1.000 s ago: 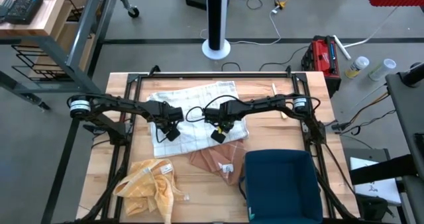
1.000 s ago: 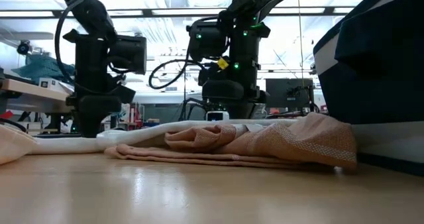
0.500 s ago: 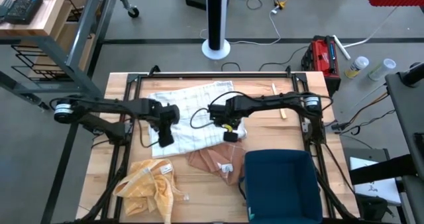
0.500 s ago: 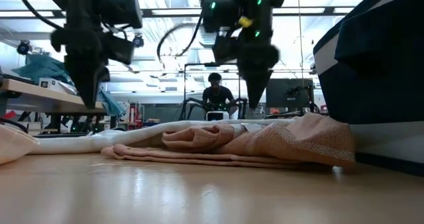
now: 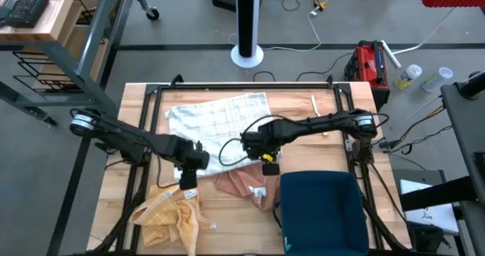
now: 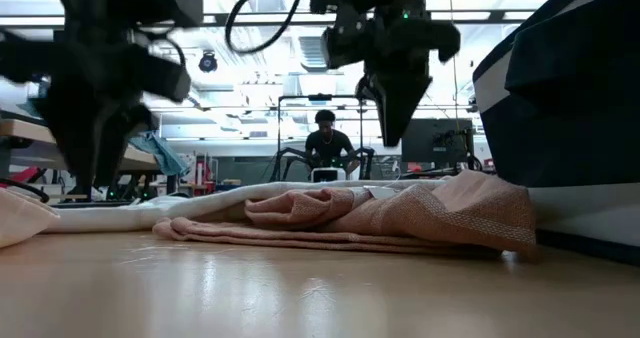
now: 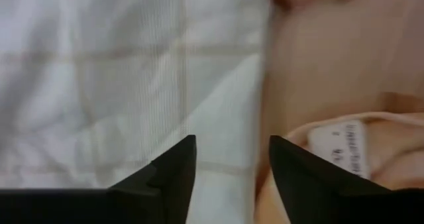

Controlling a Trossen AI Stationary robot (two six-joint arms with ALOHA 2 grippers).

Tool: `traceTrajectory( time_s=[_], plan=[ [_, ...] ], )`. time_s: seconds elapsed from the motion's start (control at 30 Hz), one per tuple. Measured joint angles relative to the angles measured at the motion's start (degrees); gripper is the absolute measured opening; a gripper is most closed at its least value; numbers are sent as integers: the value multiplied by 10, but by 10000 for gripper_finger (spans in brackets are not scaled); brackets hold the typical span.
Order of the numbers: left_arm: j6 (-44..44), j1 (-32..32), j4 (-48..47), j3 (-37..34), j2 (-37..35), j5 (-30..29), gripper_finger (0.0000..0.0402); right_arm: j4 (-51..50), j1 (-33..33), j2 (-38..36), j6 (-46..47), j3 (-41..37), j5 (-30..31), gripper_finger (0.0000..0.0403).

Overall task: Fold towel
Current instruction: Fold the white towel

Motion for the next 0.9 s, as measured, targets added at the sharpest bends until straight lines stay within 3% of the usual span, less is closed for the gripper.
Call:
traceTrajectory(
  time_s=[0.23, 0.47, 0.63, 0.8, 0.9],
  plan=[
    [-1, -1, -4, 0, 95, 3, 214, 2, 10, 42, 31, 0, 6, 117],
    [-2, -1, -11, 3, 127, 8, 164, 3, 8, 66, 73, 0, 28, 144],
    [-22, -1, -7, -1, 101, 7, 102, 2, 3, 80, 83, 0, 47, 112],
    [-48, -2, -7, -3, 78, 8, 31, -10, 0, 99, 83, 0, 46, 27],
    [-53, -2, -14, -5, 73, 8, 7, -23, 0, 95, 82, 0, 47, 9]
  ],
)
